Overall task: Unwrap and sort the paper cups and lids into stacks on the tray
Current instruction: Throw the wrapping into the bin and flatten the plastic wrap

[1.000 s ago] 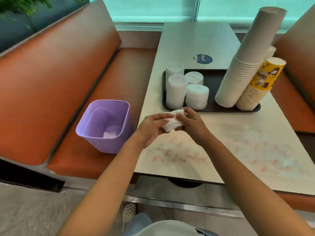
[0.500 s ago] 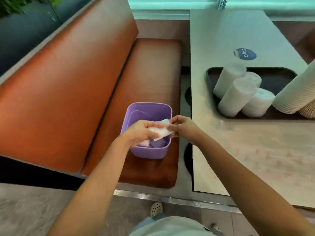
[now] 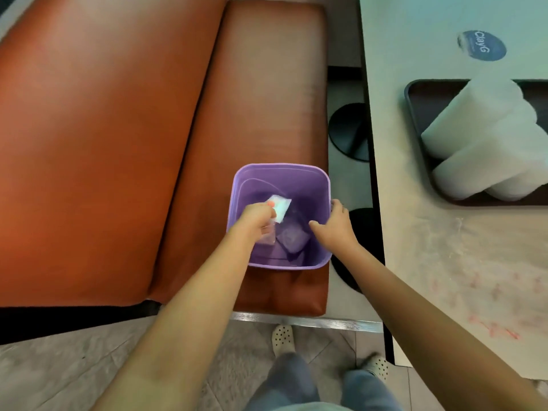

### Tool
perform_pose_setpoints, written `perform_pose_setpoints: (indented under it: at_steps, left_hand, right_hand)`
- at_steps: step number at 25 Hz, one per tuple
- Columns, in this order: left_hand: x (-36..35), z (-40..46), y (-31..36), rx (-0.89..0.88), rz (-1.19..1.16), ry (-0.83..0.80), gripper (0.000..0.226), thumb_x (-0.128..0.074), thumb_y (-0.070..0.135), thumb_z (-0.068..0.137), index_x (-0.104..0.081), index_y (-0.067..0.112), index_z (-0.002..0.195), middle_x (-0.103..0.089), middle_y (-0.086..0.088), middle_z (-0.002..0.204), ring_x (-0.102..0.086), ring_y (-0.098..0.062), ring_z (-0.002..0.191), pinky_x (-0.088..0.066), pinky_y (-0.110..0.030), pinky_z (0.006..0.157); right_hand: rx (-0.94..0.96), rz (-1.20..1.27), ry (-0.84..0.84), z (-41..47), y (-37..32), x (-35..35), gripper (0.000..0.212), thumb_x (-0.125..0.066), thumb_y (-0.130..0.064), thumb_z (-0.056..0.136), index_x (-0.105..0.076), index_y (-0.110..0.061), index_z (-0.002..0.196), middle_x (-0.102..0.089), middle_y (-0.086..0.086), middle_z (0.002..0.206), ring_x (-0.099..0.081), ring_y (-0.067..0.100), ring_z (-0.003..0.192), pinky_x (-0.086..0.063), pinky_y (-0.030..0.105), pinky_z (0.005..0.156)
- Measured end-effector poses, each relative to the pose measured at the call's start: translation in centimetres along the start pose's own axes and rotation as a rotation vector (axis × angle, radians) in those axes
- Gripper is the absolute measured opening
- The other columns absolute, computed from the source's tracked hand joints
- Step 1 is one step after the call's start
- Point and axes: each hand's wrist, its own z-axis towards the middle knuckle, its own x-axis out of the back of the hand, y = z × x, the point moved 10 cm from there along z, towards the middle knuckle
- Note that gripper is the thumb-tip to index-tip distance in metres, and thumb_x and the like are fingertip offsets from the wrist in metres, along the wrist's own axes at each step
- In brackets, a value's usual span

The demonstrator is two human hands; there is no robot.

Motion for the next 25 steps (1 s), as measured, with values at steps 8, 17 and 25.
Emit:
perform_pose_setpoints:
  at_steps: [8,17,25]
  left_hand:
    - [-2.8,10.5,-1.7,-0.026,0.111,0.015,0.024,-0.043,-0.002,0.094,-0.047,0.019,0.082,-0.046,-0.004,0.076,-0.049,-0.018,0.07,-0.044,-0.029,0.067]
    - [-4.8,12.5,-6.7,0.241,0.995,-0.174,0.079,-0.058,0.023,0.09,-0.005,0.015,0.149,-0.048,-0.018,0.131,-0.059,-0.031,0.084,-0.051,-0.041,0.069]
    - [-3.8,1.8,4.5,-0.127,0.994,0.065,0.021,-0.057,0.03,0.088,-0.065,0.013,0.096,-0.063,-0.004,0.09,-0.06,-0.025,0.081,-0.048,-0.036,0.07]
  right_hand:
    - [-0.088,0.123,0.056,1.8,2.1,-1.4,0.034,-0.039,0.015,0.083,-0.038,-0.014,0.099,-0.047,0.001,0.093,-0.048,0.017,0.081,-0.033,0.013,0.052]
    - [-0.071,0.163,0.113,2.9,3.3,-1.6,0.034,-0.038,0.014,0.08,-0.043,-0.01,0.104,-0.052,0.011,0.102,-0.054,0.024,0.086,-0.042,0.023,0.063]
    - [0.066,0.056,0.058,0.8,-1.6,1.9,0.06,-0.054,-0.007,0.088,-0.029,-0.01,0.143,-0.03,0.012,0.144,-0.036,0.028,0.129,-0.035,0.028,0.098]
